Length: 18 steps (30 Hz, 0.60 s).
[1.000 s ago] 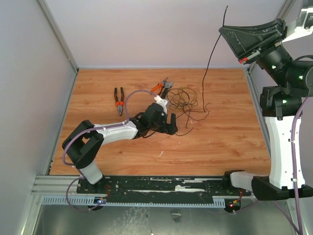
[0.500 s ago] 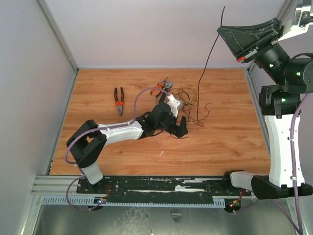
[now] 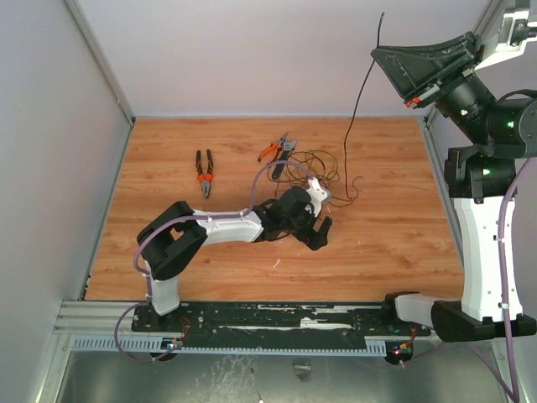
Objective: Zip-tie the wires
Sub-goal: Straighten the cable at the center of the board.
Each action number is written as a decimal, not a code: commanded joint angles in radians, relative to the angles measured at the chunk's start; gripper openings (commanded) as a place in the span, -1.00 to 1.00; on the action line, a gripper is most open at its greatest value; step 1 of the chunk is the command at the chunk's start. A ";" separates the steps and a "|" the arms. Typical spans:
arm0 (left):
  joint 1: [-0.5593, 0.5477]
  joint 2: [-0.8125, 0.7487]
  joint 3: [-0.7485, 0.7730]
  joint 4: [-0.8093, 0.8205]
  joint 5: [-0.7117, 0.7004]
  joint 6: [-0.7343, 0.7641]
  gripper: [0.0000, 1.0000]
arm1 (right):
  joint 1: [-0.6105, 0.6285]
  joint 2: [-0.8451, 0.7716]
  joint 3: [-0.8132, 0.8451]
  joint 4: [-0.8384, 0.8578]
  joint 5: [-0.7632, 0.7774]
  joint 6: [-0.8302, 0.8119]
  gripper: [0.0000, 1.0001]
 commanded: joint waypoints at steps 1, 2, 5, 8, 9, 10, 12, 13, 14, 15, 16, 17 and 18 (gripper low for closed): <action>-0.015 0.041 0.068 0.020 -0.044 0.072 0.87 | 0.007 -0.017 0.009 0.006 -0.003 0.005 -1.00; -0.018 0.056 0.082 0.020 -0.043 0.079 0.87 | 0.008 -0.018 0.010 0.004 -0.002 0.004 -1.00; -0.031 0.098 0.115 0.019 -0.042 0.093 0.84 | 0.007 -0.019 0.020 -0.010 0.000 -0.009 -1.00; -0.040 0.129 0.130 0.020 -0.062 0.092 0.71 | 0.006 -0.020 0.024 -0.028 0.005 -0.021 -1.00; -0.043 0.137 0.132 0.020 -0.067 0.091 0.65 | 0.007 -0.020 0.023 -0.029 0.005 -0.023 -1.00; -0.044 0.143 0.132 0.020 -0.073 0.090 0.57 | 0.008 -0.022 0.023 -0.031 0.005 -0.024 -1.00; -0.046 0.146 0.130 0.020 -0.082 0.086 0.22 | 0.007 -0.023 0.023 -0.036 0.008 -0.028 -1.00; -0.047 0.143 0.125 0.020 -0.086 0.085 0.02 | 0.007 -0.024 0.024 -0.041 0.011 -0.036 -1.00; -0.048 0.137 0.120 0.020 -0.094 0.082 -0.17 | 0.007 -0.024 0.026 -0.049 0.015 -0.043 -1.00; -0.048 0.125 0.110 0.020 -0.105 0.079 -0.33 | 0.006 -0.024 0.032 -0.062 0.020 -0.053 -1.00; -0.048 0.111 0.098 0.020 -0.117 0.076 -0.48 | 0.006 -0.024 0.037 -0.079 0.027 -0.064 -1.00; -0.048 0.096 0.086 0.020 -0.134 0.075 -0.61 | 0.006 -0.024 0.041 -0.095 0.040 -0.075 -1.00; -0.048 0.077 0.071 0.021 -0.148 0.072 -0.72 | 0.006 -0.027 0.039 -0.104 0.052 -0.085 -1.00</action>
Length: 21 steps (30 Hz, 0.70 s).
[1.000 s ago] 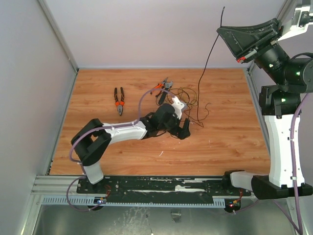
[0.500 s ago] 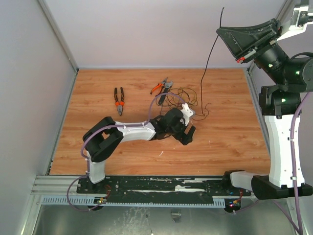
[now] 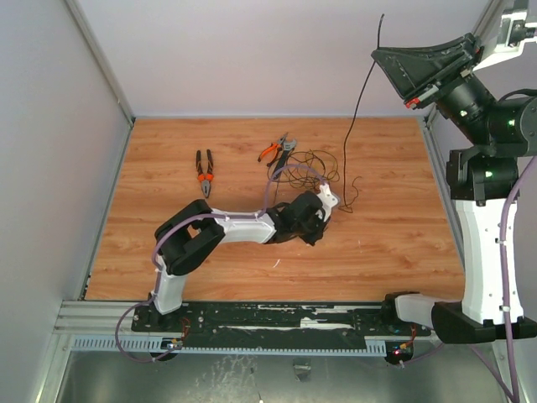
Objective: Zip-tie the wires
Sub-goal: Straighten the cable at the center of the board.
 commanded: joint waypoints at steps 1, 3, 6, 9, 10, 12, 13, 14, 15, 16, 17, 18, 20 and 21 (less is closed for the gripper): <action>-0.005 -0.079 -0.048 0.026 -0.076 -0.009 -0.82 | 0.006 -0.024 0.029 -0.063 0.060 -0.057 -1.00; -0.004 -0.126 -0.079 0.029 -0.096 -0.017 -0.98 | 0.004 -0.031 0.028 -0.091 0.093 -0.078 -1.00; 0.000 -0.208 -0.131 0.044 -0.097 -0.035 -1.00 | 0.001 -0.032 0.039 -0.164 0.154 -0.132 -1.00; 0.018 -0.320 -0.204 0.078 -0.037 -0.054 -1.00 | -0.008 -0.030 0.044 -0.256 0.247 -0.201 -1.00; 0.029 -0.380 -0.246 0.096 -0.002 -0.062 -1.00 | -0.018 -0.030 0.043 -0.283 0.280 -0.228 -1.00; 0.060 -0.471 -0.312 0.116 0.065 -0.080 -1.00 | -0.033 -0.026 0.035 -0.327 0.353 -0.272 -1.00; 0.077 -0.521 -0.347 0.121 0.095 -0.090 -1.00 | -0.046 -0.024 0.029 -0.349 0.382 -0.290 -1.00; 0.097 -0.571 -0.378 0.126 0.124 -0.097 -1.00 | -0.057 -0.021 0.020 -0.359 0.409 -0.305 -1.00; 0.114 -0.625 -0.414 0.127 0.146 -0.107 -1.00 | -0.071 -0.018 0.010 -0.369 0.431 -0.315 -1.00; 0.135 -0.675 -0.447 0.127 0.156 -0.119 -1.00 | -0.091 -0.015 0.000 -0.376 0.446 -0.324 -1.00; 0.155 -0.733 -0.480 0.126 0.166 -0.133 -1.00 | -0.108 -0.012 -0.006 -0.390 0.456 -0.332 -1.00; 0.182 -0.794 -0.513 0.125 0.171 -0.156 -1.00 | -0.129 -0.010 -0.007 -0.409 0.465 -0.335 -1.00; 0.249 -0.913 -0.571 0.126 0.171 -0.230 -1.00 | -0.160 -0.018 -0.016 -0.442 0.491 -0.358 -1.00; 0.292 -0.966 -0.592 0.121 0.170 -0.266 -1.00 | -0.171 -0.031 -0.031 -0.453 0.517 -0.370 -1.00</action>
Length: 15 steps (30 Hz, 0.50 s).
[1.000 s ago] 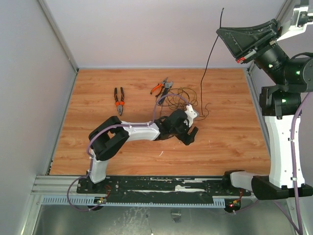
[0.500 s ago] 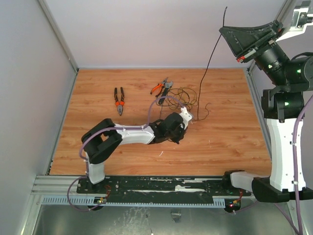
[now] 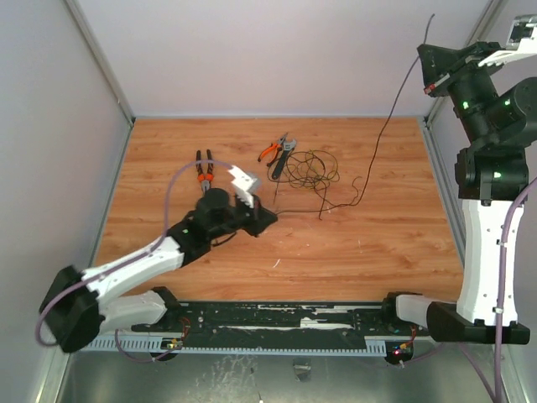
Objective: Zip-tie the wires
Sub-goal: Straighten the cable at the center of the board.
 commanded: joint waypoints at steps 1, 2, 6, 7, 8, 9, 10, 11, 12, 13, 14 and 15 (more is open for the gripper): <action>0.147 -0.235 -0.091 0.013 0.042 -0.166 -1.00 | -0.059 -0.033 -0.053 -0.091 0.147 -0.085 -1.00; 0.210 -0.290 -0.107 0.005 0.033 -0.209 -1.00 | -0.077 -0.053 -0.094 -0.095 0.160 -0.090 -1.00; 0.400 -0.455 -0.134 -0.036 -0.010 -0.343 -1.00 | -0.138 -0.137 -0.265 -0.092 0.144 -0.070 -1.00; 0.439 -0.481 -0.135 -0.048 -0.011 -0.368 -1.00 | -0.146 -0.162 -0.308 -0.092 0.139 -0.065 -1.00; 0.475 -0.506 -0.133 -0.062 -0.014 -0.393 -1.00 | -0.158 -0.177 -0.353 -0.094 0.137 -0.062 -1.00; 0.509 -0.516 -0.133 -0.074 -0.014 -0.416 -1.00 | -0.167 -0.188 -0.395 -0.098 0.137 -0.062 -1.00; 0.540 -0.530 -0.131 -0.098 -0.024 -0.443 -1.00 | -0.180 -0.196 -0.431 -0.110 0.142 -0.063 -1.00; 0.569 -0.538 -0.131 -0.125 -0.045 -0.472 -1.00 | -0.194 -0.203 -0.464 -0.122 0.157 -0.064 -1.00; 0.600 -0.547 -0.134 -0.151 -0.071 -0.507 -1.00 | -0.209 -0.210 -0.497 -0.130 0.178 -0.065 -1.00; 0.634 -0.554 -0.142 -0.171 -0.091 -0.538 -1.00 | -0.230 -0.219 -0.539 -0.131 0.192 -0.064 -1.00; 0.665 -0.561 -0.156 -0.185 -0.110 -0.568 -1.00 | -0.255 -0.227 -0.585 -0.125 0.195 -0.059 -1.00; 0.699 -0.565 -0.170 -0.197 -0.123 -0.609 -1.00 | -0.287 -0.234 -0.626 -0.117 0.191 -0.053 -1.00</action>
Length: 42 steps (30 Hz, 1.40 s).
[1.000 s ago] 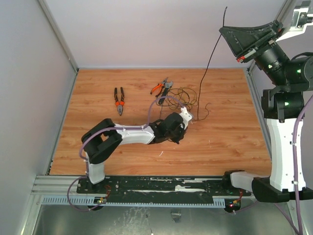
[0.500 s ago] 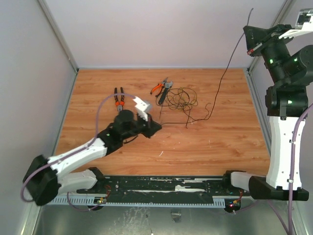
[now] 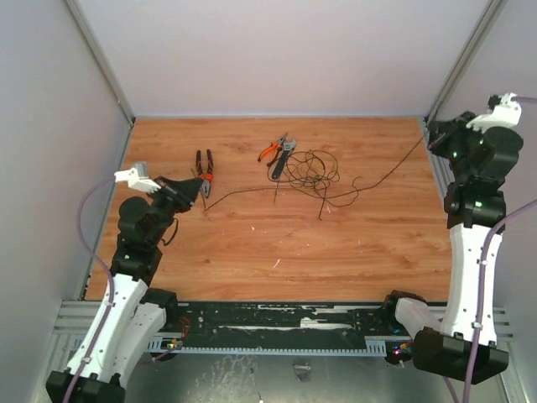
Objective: Zip-tie the wires
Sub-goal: Straighten the cable at the center of the board.
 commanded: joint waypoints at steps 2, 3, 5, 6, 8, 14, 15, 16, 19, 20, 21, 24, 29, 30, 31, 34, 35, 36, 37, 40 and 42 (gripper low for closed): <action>0.149 -0.023 -0.065 -0.131 -0.106 -0.219 -1.00 | -0.134 -0.027 -0.194 0.001 0.051 0.003 -1.00; 0.160 -0.021 -0.071 -0.153 -0.138 -0.241 -1.00 | -0.155 -0.029 -0.234 0.009 0.070 0.004 -1.00; 0.168 -0.014 -0.077 -0.195 -0.210 -0.269 -1.00 | -0.190 -0.029 -0.307 0.030 0.121 0.008 -1.00; 0.172 -0.012 -0.079 -0.215 -0.241 -0.281 -1.00 | -0.203 -0.030 -0.345 0.045 0.145 0.012 -1.00; 0.180 -0.006 -0.087 -0.245 -0.291 -0.299 -1.00 | -0.219 -0.034 -0.429 0.078 0.197 0.029 -1.00; 0.195 0.035 -0.111 -0.349 -0.486 -0.406 -1.00 | -0.224 0.008 -0.575 0.151 0.342 0.135 -1.00; 0.198 0.048 -0.114 -0.357 -0.504 -0.406 -1.00 | -0.225 0.020 -0.592 0.159 0.366 0.148 -1.00; 0.202 0.060 -0.114 -0.361 -0.513 -0.404 -1.00 | -0.224 0.035 -0.606 0.166 0.391 0.155 -1.00; 0.212 0.108 -0.111 -0.367 -0.537 -0.405 -1.00 | -0.225 0.079 -0.629 0.174 0.466 0.160 -1.00; 0.217 0.127 -0.108 -0.372 -0.547 -0.411 -1.00 | -0.225 0.092 -0.633 0.180 0.487 0.154 -1.00; 0.222 0.147 -0.104 -0.383 -0.556 -0.421 -1.00 | -0.225 0.104 -0.637 0.186 0.509 0.148 -1.00; 0.244 0.211 -0.089 -0.417 -0.582 -0.458 -1.00 | -0.226 0.137 -0.647 0.208 0.565 0.135 -1.00; 0.282 0.287 -0.098 -0.398 -0.574 -0.487 -1.00 | -0.225 0.208 -0.656 0.248 0.626 0.129 -1.00; 0.289 0.296 -0.102 -0.392 -0.577 -0.493 -1.00 | -0.225 0.225 -0.654 0.251 0.635 0.130 -1.00; 0.293 0.302 -0.107 -0.378 -0.580 -0.492 -1.00 | -0.224 0.244 -0.651 0.254 0.648 0.131 -1.00; 0.295 0.300 -0.137 -0.303 -0.612 -0.459 -1.00 | -0.225 0.296 -0.651 0.276 0.666 0.134 -1.00; 0.296 0.289 -0.150 -0.291 -0.634 -0.467 -1.00 | -0.226 0.312 -0.652 0.283 0.671 0.134 -1.00; 0.296 0.281 -0.163 -0.279 -0.655 -0.477 -1.00 | -0.225 0.328 -0.653 0.287 0.677 0.132 -1.00; 0.296 0.277 -0.174 -0.266 -0.670 -0.478 -1.00 | -0.225 0.342 -0.653 0.291 0.686 0.128 -1.00; 0.296 0.270 -0.204 -0.209 -0.698 -0.425 -1.00 | -0.225 0.381 -0.658 0.306 0.711 0.114 -1.00; 0.296 0.272 -0.220 -0.162 -0.700 -0.392 -1.00 | -0.225 0.398 -0.662 0.319 0.716 0.109 -1.00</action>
